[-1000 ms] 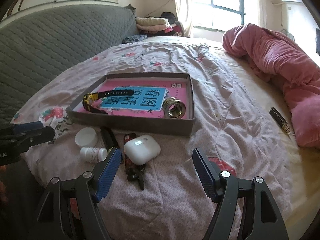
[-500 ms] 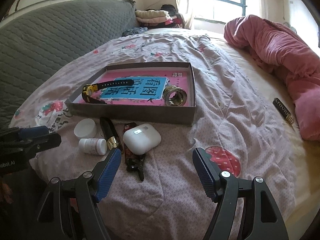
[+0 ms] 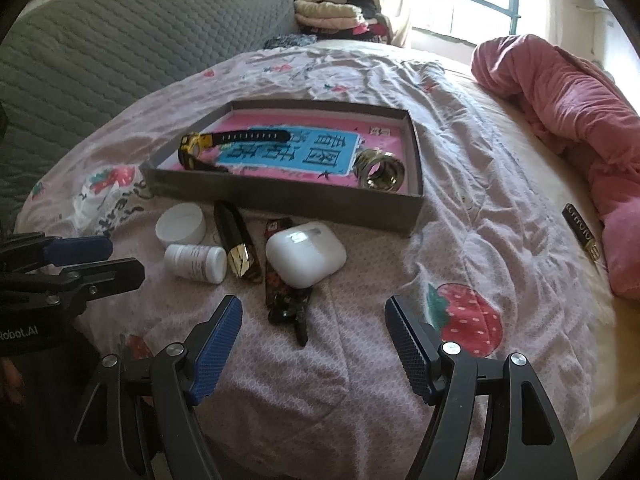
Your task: Organize rigid objects
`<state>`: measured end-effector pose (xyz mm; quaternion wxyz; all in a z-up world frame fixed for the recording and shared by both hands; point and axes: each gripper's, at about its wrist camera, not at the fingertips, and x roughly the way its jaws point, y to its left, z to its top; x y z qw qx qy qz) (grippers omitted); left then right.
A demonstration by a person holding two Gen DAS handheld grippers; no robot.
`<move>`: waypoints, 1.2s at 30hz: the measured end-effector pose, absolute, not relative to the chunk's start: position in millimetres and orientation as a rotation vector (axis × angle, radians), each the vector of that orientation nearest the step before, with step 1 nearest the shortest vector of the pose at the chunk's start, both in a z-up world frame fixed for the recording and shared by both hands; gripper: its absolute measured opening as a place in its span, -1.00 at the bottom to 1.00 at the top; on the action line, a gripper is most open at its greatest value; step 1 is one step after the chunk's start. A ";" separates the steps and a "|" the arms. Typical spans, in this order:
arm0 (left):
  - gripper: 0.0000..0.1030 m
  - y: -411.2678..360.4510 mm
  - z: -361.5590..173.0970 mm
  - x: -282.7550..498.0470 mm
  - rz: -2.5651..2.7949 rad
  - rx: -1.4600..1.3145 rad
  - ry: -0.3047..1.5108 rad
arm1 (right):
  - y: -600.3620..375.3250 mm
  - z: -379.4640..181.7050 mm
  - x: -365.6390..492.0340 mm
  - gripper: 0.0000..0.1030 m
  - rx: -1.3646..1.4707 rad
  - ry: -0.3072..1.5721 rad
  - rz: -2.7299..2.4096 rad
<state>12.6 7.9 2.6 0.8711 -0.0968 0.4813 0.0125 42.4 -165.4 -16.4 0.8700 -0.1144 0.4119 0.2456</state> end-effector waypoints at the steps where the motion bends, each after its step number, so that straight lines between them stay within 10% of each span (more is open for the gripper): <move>1: 0.06 7.1 1.2 12.6 0.027 -0.203 1.008 | -164.7 -17.6 43.1 0.46 -0.240 0.866 0.515; 36: 0.06 -5.9 -35.9 58.1 0.103 -0.384 1.078 | -151.4 -49.3 68.1 0.46 -0.218 0.968 0.504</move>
